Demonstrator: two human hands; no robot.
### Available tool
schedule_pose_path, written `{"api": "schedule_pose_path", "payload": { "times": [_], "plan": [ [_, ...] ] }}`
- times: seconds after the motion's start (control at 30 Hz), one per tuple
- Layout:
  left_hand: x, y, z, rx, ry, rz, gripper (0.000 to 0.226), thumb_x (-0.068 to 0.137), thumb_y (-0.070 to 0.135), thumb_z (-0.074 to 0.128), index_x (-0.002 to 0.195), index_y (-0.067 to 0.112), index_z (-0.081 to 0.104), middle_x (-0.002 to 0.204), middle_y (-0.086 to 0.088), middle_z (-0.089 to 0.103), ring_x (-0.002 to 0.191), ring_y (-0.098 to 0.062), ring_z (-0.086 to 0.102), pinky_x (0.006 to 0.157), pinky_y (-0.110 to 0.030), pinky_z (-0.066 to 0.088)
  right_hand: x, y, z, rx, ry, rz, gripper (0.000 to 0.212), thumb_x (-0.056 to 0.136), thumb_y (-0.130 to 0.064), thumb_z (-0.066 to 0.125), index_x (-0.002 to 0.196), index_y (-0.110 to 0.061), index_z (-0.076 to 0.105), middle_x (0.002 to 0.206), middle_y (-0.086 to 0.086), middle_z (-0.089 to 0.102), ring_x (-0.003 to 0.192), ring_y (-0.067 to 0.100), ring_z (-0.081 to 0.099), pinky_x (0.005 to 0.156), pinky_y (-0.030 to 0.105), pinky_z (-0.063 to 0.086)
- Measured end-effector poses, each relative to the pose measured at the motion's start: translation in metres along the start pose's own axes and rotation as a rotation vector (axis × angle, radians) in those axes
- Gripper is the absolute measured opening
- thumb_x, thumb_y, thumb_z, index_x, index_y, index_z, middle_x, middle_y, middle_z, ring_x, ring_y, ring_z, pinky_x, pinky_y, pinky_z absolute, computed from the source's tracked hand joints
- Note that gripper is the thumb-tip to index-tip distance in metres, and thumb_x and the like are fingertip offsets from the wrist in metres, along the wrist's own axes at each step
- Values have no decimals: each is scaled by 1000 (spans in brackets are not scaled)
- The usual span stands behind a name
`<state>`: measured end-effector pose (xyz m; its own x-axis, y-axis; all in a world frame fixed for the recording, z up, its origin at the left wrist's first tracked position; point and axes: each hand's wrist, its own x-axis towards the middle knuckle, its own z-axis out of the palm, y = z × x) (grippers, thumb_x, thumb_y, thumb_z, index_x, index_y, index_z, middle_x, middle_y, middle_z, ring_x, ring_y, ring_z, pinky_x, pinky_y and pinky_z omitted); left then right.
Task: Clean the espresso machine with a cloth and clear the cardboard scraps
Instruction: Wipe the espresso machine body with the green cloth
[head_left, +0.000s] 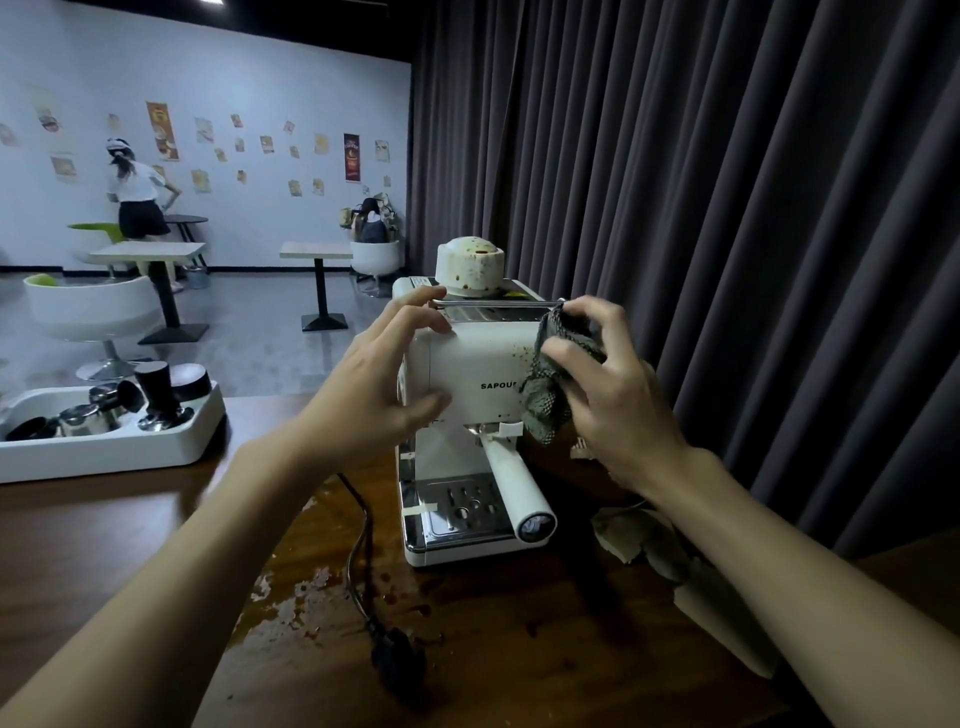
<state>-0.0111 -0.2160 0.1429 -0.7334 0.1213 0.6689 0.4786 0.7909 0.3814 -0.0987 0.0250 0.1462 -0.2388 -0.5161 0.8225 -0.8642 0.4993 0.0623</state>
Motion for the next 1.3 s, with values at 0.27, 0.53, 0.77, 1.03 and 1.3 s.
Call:
{"api": "schedule_pose_path", "payload": {
  "times": [0.27, 0.53, 0.77, 1.03, 1.3],
  "plan": [
    [0, -1, 1, -1, -2, -1, 52, 80, 46, 62, 127, 32, 44, 160, 19, 23, 147, -18, 31, 113, -58, 37, -16, 4, 4, 74, -168, 4, 64, 92, -42, 57, 141, -3, 45, 154, 14, 25, 145, 27, 25, 117, 43, 28],
    [-1, 0, -3, -18, -25, 5, 55, 80, 32, 73, 126, 35, 43, 162, 16, 23, 148, -16, 29, 115, -57, 34, -12, 11, 1, -100, -80, -77, 54, 83, -7, 70, 133, 2, 53, 137, 19, 39, 125, 39, 49, 104, 49, 45],
    [-1, 1, -4, -48, -21, -3, 57, 76, 45, 68, 127, 33, 45, 161, 22, 22, 147, -8, 30, 116, -48, 36, 11, -6, 8, -15, -9, -143, 43, 86, -4, 55, 128, -12, 50, 124, 14, 57, 114, 33, 54, 83, 54, 50],
    [-1, 0, -9, -91, -38, -17, 49, 81, 25, 76, 124, 26, 52, 160, 23, 27, 146, 2, 29, 111, -16, 29, 11, -7, 12, -152, 21, -114, 39, 91, -36, 62, 119, -9, 65, 126, 13, 60, 117, 35, 51, 95, 46, 42],
    [0, -3, -17, -112, -77, -30, 50, 85, 14, 77, 127, 29, 55, 160, 23, 26, 146, 6, 26, 113, -21, 30, 12, -14, 15, -44, 7, -83, 49, 83, -32, 75, 118, 0, 64, 130, 19, 53, 121, 34, 51, 99, 49, 45]
  ]
}}
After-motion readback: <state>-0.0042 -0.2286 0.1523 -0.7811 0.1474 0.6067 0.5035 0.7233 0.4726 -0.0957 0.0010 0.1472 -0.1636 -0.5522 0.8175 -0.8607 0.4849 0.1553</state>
